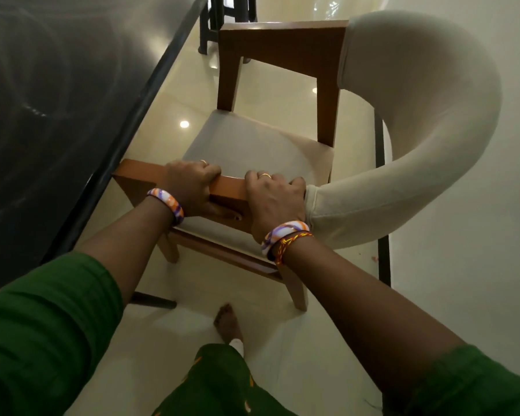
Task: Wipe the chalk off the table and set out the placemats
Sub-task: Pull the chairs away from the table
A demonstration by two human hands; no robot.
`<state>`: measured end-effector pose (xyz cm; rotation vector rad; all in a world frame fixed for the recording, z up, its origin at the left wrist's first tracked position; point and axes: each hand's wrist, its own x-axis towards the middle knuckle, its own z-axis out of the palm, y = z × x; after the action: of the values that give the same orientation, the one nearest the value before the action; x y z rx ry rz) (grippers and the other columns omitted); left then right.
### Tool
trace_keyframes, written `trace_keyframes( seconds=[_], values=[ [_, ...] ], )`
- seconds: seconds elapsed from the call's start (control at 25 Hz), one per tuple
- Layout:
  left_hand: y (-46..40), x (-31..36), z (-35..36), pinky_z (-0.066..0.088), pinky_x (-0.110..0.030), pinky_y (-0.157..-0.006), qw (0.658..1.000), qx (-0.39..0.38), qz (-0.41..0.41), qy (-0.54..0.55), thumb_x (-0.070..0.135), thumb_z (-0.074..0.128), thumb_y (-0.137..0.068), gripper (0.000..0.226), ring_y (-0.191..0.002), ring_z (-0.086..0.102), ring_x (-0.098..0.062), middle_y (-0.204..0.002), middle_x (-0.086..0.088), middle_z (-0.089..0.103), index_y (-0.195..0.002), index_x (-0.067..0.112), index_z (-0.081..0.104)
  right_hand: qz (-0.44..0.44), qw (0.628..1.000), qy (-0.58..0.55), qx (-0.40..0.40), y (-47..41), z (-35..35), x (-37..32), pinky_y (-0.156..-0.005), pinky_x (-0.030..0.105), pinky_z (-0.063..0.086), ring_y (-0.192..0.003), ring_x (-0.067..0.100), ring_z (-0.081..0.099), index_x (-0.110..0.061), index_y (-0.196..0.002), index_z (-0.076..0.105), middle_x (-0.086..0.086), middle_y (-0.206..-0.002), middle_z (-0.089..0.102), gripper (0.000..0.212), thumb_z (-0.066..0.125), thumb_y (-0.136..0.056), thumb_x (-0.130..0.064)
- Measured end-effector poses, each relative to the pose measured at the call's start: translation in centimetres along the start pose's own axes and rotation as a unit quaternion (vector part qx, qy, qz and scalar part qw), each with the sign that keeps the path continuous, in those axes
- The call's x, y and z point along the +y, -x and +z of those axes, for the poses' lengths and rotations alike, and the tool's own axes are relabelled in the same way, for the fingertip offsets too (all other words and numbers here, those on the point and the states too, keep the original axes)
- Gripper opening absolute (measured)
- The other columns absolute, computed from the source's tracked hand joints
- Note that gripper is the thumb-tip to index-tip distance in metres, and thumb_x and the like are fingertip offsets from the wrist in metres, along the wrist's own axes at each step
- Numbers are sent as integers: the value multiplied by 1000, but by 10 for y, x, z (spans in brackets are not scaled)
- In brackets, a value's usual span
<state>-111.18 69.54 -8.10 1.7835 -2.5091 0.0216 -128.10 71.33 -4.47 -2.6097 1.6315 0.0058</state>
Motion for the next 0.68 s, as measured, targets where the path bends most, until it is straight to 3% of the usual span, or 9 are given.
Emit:
trace_keyframes(
  seconds=[0.08, 0.32, 0.4, 0.48, 0.56, 0.68],
  values=[
    [-8, -9, -5, 38, -29, -62, 999, -3, -30, 18, 62, 73, -60, 69, -67, 60, -33, -80, -17, 64, -97, 5, 61, 15, 1000, 1, 8, -13, 3, -3, -93, 43, 34, -112, 29, 51, -16, -124, 44, 6, -121, 56, 50, 67, -83, -30],
    [-14, -11, -14, 43, -35, -81, 990, -57, -105, 69, 51, 76, -66, 65, -92, 56, -29, -104, -12, 61, -115, 14, 54, -59, 997, 38, 43, -4, -6, 7, -98, 43, 34, -121, 31, 45, -12, -138, 36, 11, -134, 49, 54, 52, -93, -37],
    [-10, -1, -17, 42, -38, -87, 987, -73, -129, 60, 51, 74, -68, 69, -101, 53, -28, -112, -11, 58, -123, 18, 49, -43, 995, 70, 52, 19, -21, 34, -106, 52, 24, -127, 32, 40, -18, -136, 40, 10, -137, 47, 53, 53, -90, -40],
    [-11, 28, -20, 41, -39, -91, 992, -54, -94, 68, 51, 71, -71, 73, -108, 51, -28, -120, -11, 55, -131, 18, 44, 18, 993, 108, 49, 39, -39, 71, -106, 68, 4, -139, 36, 21, -23, -138, 38, 12, -147, 34, 67, 63, -81, -47],
    [-19, 63, -23, 40, -38, -93, 994, -42, -37, 92, 49, 69, -75, 72, -112, 49, -28, -124, -10, 53, -134, 18, 41, 42, 993, 111, 28, 48, -50, 96, -99, 76, -8, -144, 38, 0, -28, -139, 34, 10, -155, 17, 72, 71, -77, -31],
    [-37, 74, -32, 39, -39, -92, 985, -95, -15, 144, 42, 73, -73, 65, -109, 47, -26, -120, -7, 54, -128, 20, 47, 42, 995, 84, 19, 43, -53, 100, -95, 78, -12, -144, 37, -1, -28, -131, 40, 9, -154, 20, 65, 66, -76, -7]
  ],
)
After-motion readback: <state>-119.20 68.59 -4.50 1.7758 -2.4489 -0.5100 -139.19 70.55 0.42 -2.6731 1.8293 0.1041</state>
